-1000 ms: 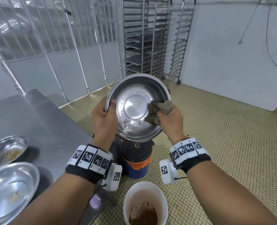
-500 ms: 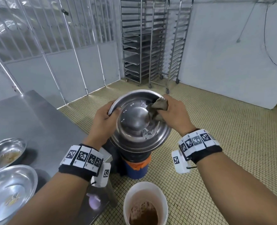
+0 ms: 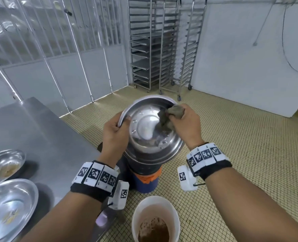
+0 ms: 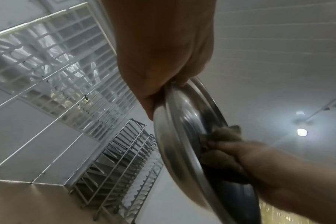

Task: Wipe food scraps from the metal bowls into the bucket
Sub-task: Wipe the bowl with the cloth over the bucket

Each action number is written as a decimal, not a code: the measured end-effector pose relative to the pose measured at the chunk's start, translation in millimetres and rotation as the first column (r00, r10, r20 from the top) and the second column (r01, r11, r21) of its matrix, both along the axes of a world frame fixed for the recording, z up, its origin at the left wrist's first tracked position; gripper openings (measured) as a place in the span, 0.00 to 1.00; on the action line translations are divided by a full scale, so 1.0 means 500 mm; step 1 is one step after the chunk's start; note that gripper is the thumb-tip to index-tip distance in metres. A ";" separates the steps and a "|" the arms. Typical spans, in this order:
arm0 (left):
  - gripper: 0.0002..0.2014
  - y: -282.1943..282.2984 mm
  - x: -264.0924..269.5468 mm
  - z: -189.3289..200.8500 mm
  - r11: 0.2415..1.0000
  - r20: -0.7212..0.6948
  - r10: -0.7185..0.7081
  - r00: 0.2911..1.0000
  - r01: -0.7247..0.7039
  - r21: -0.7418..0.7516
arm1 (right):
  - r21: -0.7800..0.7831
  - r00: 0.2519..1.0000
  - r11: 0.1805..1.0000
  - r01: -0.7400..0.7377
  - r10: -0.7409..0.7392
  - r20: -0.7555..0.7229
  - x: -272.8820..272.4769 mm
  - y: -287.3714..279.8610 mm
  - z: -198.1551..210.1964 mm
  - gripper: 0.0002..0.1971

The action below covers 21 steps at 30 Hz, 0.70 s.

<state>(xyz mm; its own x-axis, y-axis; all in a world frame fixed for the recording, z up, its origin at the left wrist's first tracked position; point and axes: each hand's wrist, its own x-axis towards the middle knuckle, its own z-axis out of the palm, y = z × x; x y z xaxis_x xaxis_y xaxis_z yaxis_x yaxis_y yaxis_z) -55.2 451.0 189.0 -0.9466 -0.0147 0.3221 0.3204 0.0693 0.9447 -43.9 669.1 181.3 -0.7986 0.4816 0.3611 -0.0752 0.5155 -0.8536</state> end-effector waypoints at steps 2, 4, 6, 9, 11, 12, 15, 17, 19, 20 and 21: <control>0.11 -0.001 -0.007 0.014 0.991 -0.003 0.061 0.998 -0.060 0.118 | -0.047 1.000 0.999 0.024 -0.024 -0.011 0.002 -0.012 -0.026 0.13; 0.11 -0.007 -0.016 0.019 0.982 -0.051 0.102 0.993 -0.092 0.163 | -0.082 0.997 0.996 -0.026 0.032 0.071 0.010 -0.024 -0.062 0.16; 0.12 -0.009 -0.015 0.009 0.992 -0.070 0.073 0.995 -0.066 0.107 | -0.055 0.991 0.998 -0.034 0.041 0.124 0.013 -0.019 -0.066 0.14; 0.11 -0.006 -0.009 -0.011 0.998 -0.035 -0.032 0.999 0.030 -0.064 | -0.059 0.994 0.998 -0.019 0.025 0.104 0.001 0.007 -0.023 0.09; 0.11 -0.002 -0.012 -0.007 0.998 -0.023 -0.037 0.999 0.035 -0.061 | -0.065 0.999 0.998 -0.021 0.023 0.022 0.001 0.013 -0.007 0.10; 0.11 -0.001 -0.017 -0.003 1.000 -0.031 -0.021 0.999 0.020 -0.019 | -0.073 1.000 0.997 -0.009 0.008 -0.018 0.003 0.010 -0.012 0.11; 0.10 -0.002 -0.031 0.006 0.991 -0.073 0.040 0.997 -0.030 0.131 | -0.130 1.000 0.991 0.015 -0.013 0.020 0.013 -0.014 -0.063 0.10; 0.10 -0.002 -0.030 -0.003 0.989 -0.081 0.048 0.996 -0.036 0.142 | -0.128 0.997 0.991 0.023 -0.013 0.080 0.012 -0.017 -0.078 0.12; 0.09 0.002 -0.019 -0.016 0.997 -0.067 0.020 0.998 -0.015 0.074 | -0.096 0.994 0.995 0.039 -0.029 0.107 0.003 0.000 -0.052 0.09; 0.09 0.005 -0.014 -0.021 1.000 -0.060 0.002 0.998 0.000 0.028 | -0.076 0.993 0.997 0.027 -0.019 0.114 -0.001 0.009 -0.030 0.08; 0.09 0.008 -0.009 -0.023 1.000 -0.053 -0.008 0.999 0.007 -0.014 | -0.047 0.994 0.999 0.005 0.000 0.113 -0.004 0.017 -0.011 0.09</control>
